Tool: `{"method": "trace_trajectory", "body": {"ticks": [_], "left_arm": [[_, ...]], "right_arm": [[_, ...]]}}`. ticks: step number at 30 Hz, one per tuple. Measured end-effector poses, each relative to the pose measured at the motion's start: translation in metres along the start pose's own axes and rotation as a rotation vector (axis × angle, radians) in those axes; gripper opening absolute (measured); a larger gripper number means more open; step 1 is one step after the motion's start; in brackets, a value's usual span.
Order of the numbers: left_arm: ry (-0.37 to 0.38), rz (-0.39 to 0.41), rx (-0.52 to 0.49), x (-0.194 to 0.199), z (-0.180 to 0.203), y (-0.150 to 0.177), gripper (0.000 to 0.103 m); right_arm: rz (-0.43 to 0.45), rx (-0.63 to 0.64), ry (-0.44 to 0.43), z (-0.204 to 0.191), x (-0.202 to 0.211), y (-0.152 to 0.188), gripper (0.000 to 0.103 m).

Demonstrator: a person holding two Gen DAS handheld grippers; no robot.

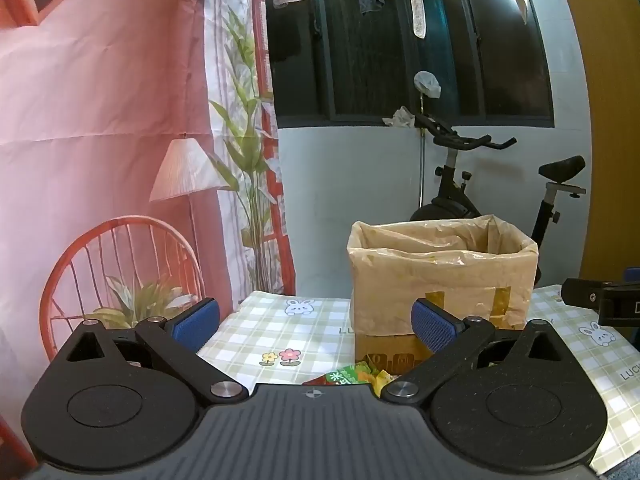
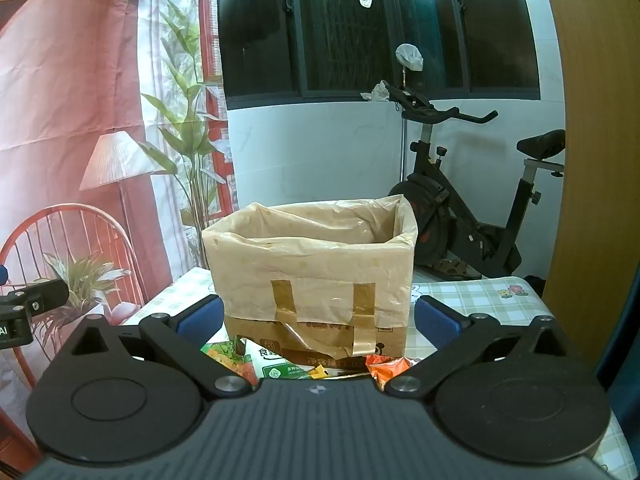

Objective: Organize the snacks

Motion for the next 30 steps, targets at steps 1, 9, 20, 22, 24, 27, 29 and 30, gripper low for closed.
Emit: {"method": "trace_trajectory", "body": {"ticks": [1, 9, 20, 22, 24, 27, 29, 30], "left_arm": [[0.000, 0.000, 0.000, 0.0002, 0.0002, 0.0001, 0.103], [-0.001, 0.001, 0.000, 0.0011, 0.0012, 0.0020, 0.103], [0.000, 0.003, 0.003, 0.0017, 0.0011, 0.0018, 0.103], [0.000, 0.003, 0.003, 0.0016, 0.0010, 0.0018, 0.103], [0.000, 0.003, 0.003, 0.0016, 0.0010, 0.0017, 0.103], [0.000, 0.003, 0.003, 0.0015, 0.0009, 0.0015, 0.103], [0.000, 0.003, 0.004, 0.0017, 0.0010, 0.0015, 0.103], [0.000, 0.002, 0.004, 0.0014, 0.0008, 0.0014, 0.103]], "right_arm": [[0.000, 0.000, 0.000, 0.0001, 0.0002, -0.0001, 0.103], [-0.001, 0.001, 0.000, 0.0001, 0.0003, 0.0003, 0.103], [0.000, 0.000, 0.000, -0.0003, -0.0002, 0.0010, 0.103], [0.000, 0.000, 0.001, -0.0001, -0.0001, 0.0010, 0.103], [-0.001, 0.000, 0.001, 0.0000, 0.0000, 0.0009, 0.103], [0.000, 0.000, 0.000, -0.0003, -0.0004, 0.0012, 0.103], [0.000, 0.000, 0.000, 0.0001, -0.0002, 0.0011, 0.103], [-0.001, 0.000, 0.000, -0.0003, -0.0004, 0.0013, 0.103]]}}
Point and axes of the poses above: each gripper's, at about its wrist camera, not at the fingertips, and x roughly against the way its jaws point, z to its right, y to its underside, the point moved 8 cm from there along -x, roughly the way its jaws point, and after that the axes turned 11 degrees about z, right-handed, at the moved point
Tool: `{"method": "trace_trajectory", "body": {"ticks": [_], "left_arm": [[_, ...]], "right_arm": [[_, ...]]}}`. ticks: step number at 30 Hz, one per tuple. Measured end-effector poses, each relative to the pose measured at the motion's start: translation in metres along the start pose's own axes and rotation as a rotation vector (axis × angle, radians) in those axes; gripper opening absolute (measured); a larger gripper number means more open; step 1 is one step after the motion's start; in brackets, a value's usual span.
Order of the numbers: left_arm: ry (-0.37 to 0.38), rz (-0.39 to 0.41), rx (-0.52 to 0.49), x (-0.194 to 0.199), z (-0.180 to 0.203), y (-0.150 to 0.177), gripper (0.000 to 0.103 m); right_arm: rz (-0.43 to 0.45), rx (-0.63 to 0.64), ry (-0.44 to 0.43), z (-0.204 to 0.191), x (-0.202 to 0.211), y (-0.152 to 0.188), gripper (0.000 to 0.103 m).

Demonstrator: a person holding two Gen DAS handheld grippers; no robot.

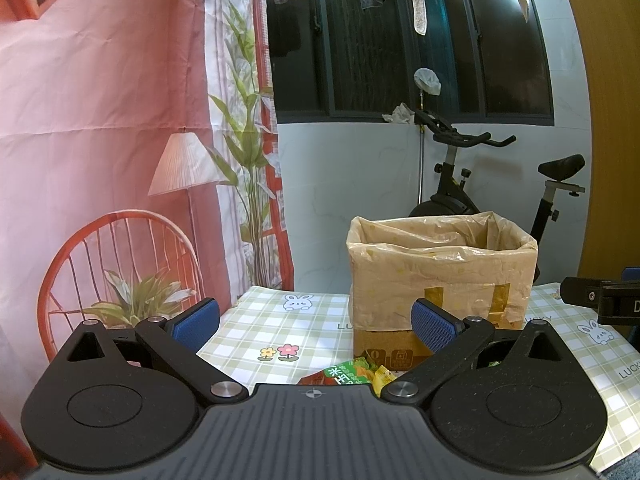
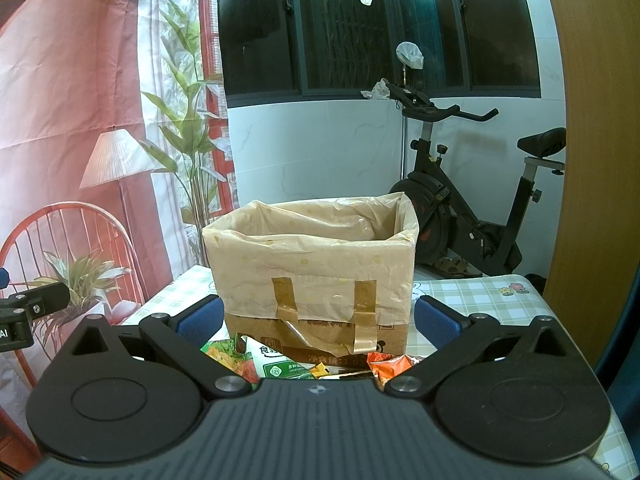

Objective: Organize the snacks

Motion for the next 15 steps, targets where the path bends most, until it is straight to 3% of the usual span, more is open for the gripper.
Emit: {"method": "trace_trajectory", "body": {"ticks": [15], "left_arm": [[-0.002, -0.003, 0.012, -0.0054, -0.0056, 0.0064, 0.103]], "right_arm": [[-0.001, -0.001, 0.001, -0.0001, -0.0005, 0.0004, 0.103]]}}
Point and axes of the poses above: each gripper's, at about its wrist camera, not at the fingertips, and x roughly against the way its jaws point, z to its right, y to its underside, the point moved 8 cm from there along -x, roughly the way its jaws point, and after that the axes turned 11 degrees about z, right-handed, at the moved point
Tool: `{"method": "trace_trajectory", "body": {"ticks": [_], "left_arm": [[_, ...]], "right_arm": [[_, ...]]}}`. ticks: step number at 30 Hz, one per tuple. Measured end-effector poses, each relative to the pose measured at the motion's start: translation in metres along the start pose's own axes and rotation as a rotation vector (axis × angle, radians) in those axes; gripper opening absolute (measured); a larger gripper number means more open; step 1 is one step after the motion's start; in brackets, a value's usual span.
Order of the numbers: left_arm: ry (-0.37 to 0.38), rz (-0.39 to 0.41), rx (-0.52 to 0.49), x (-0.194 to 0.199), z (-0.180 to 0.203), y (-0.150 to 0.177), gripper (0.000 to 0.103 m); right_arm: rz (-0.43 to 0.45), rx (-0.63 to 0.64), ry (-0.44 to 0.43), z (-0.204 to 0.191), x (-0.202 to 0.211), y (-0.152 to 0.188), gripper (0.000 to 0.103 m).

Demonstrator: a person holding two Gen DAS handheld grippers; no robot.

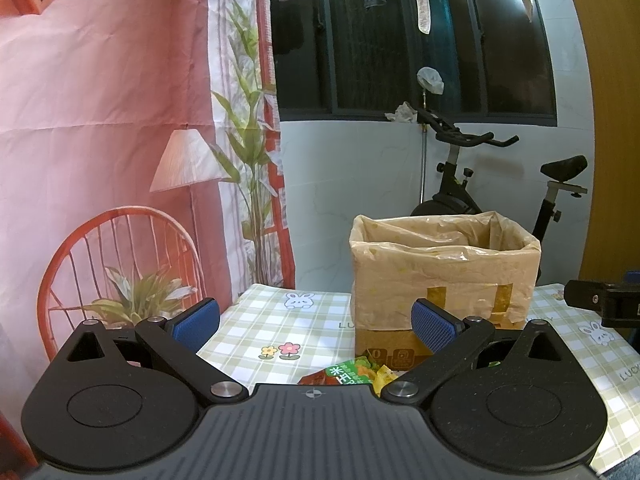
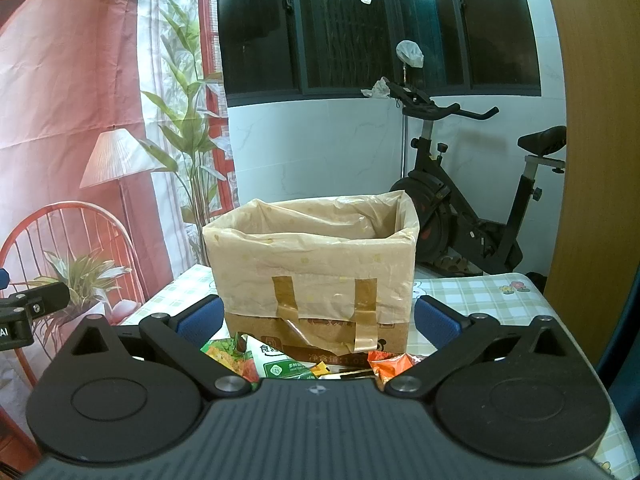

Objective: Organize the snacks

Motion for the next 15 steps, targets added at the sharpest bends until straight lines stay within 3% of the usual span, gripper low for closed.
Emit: {"method": "trace_trajectory", "body": {"ticks": [5, 9, 15], "left_arm": [[-0.017, 0.004, 0.013, -0.013, -0.007, -0.002, 0.103], [-0.024, -0.003, 0.084, -0.034, -0.011, -0.002, 0.103], [-0.028, 0.089, 0.053, -0.061, -0.016, 0.002, 0.103]], "right_arm": [[0.008, -0.011, 0.001, 0.003, -0.003, 0.001, 0.103], [0.051, -0.040, 0.006, 0.013, -0.013, -0.003, 0.103], [0.102, -0.068, 0.027, 0.029, -0.043, -0.008, 0.103]]}}
Point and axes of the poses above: each gripper's, at about its wrist camera, not at the fingertips, and x roughly against the way its jaws point, z to its right, y to its underside, the point moved 8 cm from there along -x, roughly the way its jaws point, and after that the axes turned 11 degrees about z, right-handed, at the moved point
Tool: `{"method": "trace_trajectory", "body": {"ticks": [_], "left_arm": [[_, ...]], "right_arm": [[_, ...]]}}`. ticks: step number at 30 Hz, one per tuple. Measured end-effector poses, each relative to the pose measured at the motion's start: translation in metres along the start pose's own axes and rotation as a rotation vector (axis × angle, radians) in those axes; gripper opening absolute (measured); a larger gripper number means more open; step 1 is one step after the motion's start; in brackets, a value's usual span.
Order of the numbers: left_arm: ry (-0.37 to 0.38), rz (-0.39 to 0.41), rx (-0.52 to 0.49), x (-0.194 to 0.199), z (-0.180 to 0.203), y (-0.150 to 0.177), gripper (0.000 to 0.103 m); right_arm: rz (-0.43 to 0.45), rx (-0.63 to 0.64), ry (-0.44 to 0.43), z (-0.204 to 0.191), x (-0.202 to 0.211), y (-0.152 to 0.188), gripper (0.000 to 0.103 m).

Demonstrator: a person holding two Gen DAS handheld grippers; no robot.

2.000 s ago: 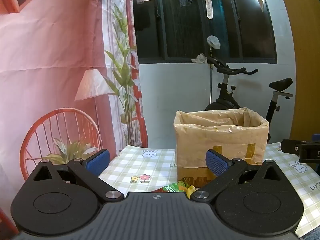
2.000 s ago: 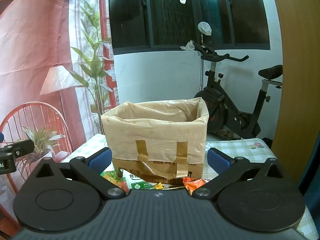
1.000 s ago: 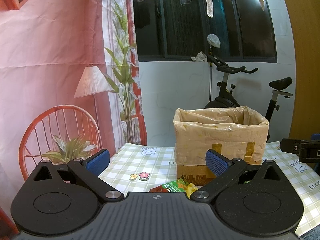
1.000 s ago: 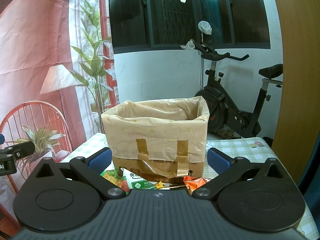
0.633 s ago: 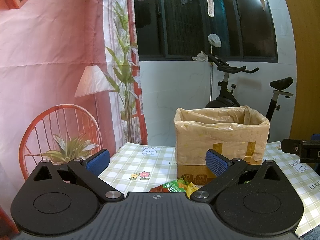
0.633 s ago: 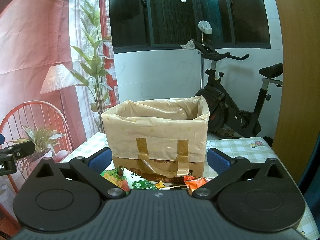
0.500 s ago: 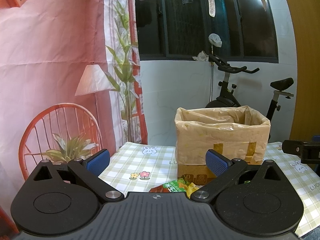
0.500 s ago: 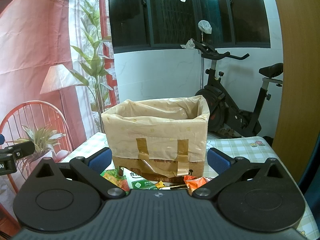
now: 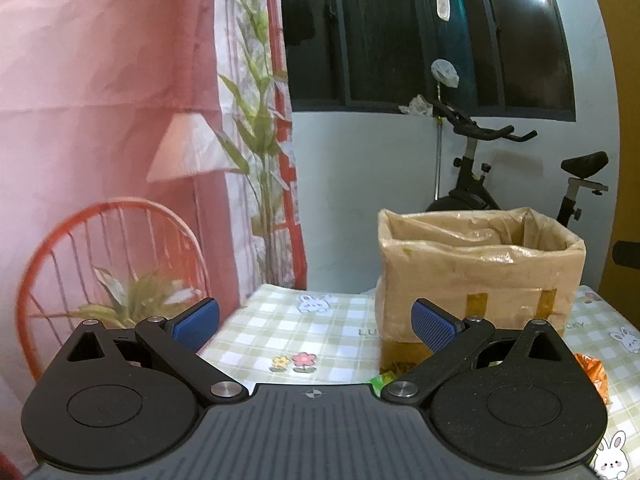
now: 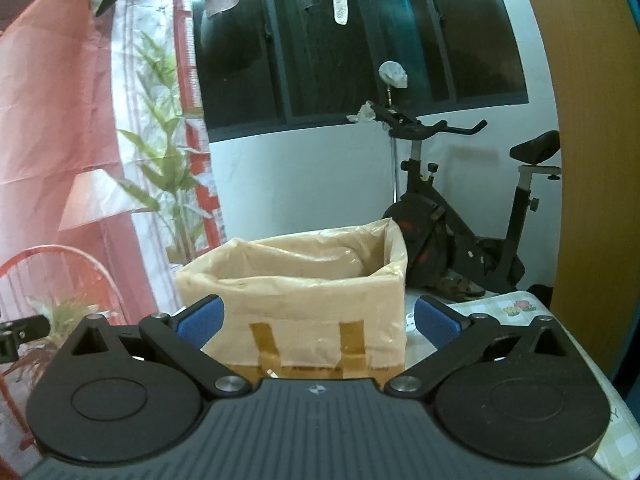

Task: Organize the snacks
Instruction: 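Lower both tools to the snack pile while right grasps green-and-white bag, then close the left gripper on the yellow chip bag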

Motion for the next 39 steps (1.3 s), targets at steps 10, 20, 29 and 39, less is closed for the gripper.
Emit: {"method": "trace_trajectory", "body": {"ticks": [10, 20, 29, 39], "left_arm": [[0.086, -0.178, 0.029, -0.016, 0.007, 0.070, 0.102], [0.111, -0.244, 0.070, -0.024, 0.013, 0.098, 0.102], [0.138, -0.305, 0.050, -0.021, 0.021, 0.114, 0.102], [0.205, -0.326, 0.049, -0.022, 0.031, 0.132, 0.102]], "right_arm": [[-0.066, 0.018, -0.023, -0.011, -0.021, 0.051, 0.103], [-0.206, 0.092, -0.116, -0.038, -0.024, 0.110, 0.103], [-0.306, 0.134, -0.151, -0.048, -0.026, 0.143, 0.100], [-0.348, 0.118, -0.165, -0.040, -0.030, 0.159, 0.080]]}}
Point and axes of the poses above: each gripper's, at about its wrist camera, not at the fingertips, and x roughly against the way its jaws point, z to its right, y to its underside, the point moved 8 cm from there along -x, roughly the way its jaws point, and after that the axes turned 11 degrees about z, right-handed, at the moved point
